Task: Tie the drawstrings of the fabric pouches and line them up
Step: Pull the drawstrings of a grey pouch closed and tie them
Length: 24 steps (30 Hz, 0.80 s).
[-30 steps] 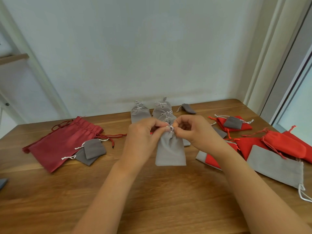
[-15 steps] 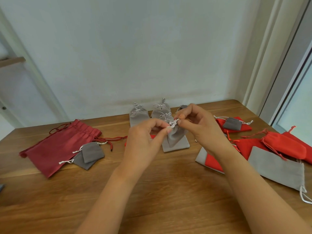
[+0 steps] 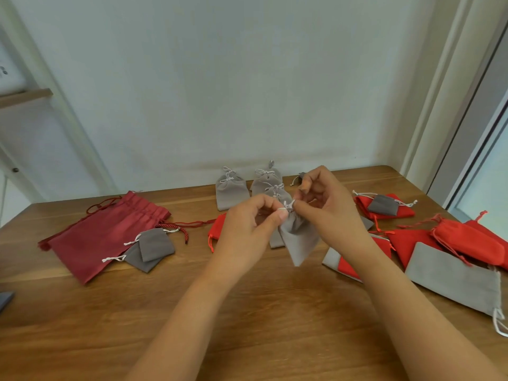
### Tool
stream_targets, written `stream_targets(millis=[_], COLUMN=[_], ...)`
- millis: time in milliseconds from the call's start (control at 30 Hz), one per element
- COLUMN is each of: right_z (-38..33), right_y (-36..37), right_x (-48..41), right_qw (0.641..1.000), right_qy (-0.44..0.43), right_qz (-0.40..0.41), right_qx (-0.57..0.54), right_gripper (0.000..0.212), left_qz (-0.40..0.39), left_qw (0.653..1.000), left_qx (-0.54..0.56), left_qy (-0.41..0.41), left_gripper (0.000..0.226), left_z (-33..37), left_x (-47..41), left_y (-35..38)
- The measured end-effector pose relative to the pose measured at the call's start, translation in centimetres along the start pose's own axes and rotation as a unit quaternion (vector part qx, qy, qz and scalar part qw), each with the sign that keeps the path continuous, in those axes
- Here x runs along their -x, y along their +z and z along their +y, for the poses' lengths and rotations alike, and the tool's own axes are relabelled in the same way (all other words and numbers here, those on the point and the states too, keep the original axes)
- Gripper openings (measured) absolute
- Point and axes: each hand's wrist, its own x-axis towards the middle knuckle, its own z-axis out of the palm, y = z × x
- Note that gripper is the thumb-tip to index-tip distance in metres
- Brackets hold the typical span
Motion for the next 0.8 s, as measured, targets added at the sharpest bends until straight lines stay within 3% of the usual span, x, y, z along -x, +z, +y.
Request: stream_targets(millis=[167,333,500,633,800], right_z=[0.0,0.5,0.3,0.3,0.0], right_y=[-0.4,-0.3,0.1,-0.2,-0.6], right_x=[0.3,0.2,0.3,-0.2,-0.5], right_qw=[0.987,0.940,0.982,0.999,0.969], right_qy=[-0.051,-0.141,-0.086,-0.030,0.052], right_qz=[-0.009,0.013,0.032,0.003,-0.088], right_qx=[0.149,0.310,0.165,0.029,-0.225], right_gripper=[0.026,0.022,0.020,0.019,0.011], left_qz=[-0.009,0.002,-0.026,0.009,-0.096], left_qw=[1.000,1.000,0.997,0.988,0.978], left_qx=[-0.027,-0.002,0.074,0.149,0.140], left_qy=[0.007,-0.004,0.020,-0.030,-0.124], left_gripper=[0.020,0.020,0.008,0.021,0.021], left_z=[-0.1,-0.2,0.1,-0.9,-1.7], left_x=[0.2,0.0,-0.3,-0.9,-0.9], left_y=[0.5,0.5,-0.6,-1.1,-1.8])
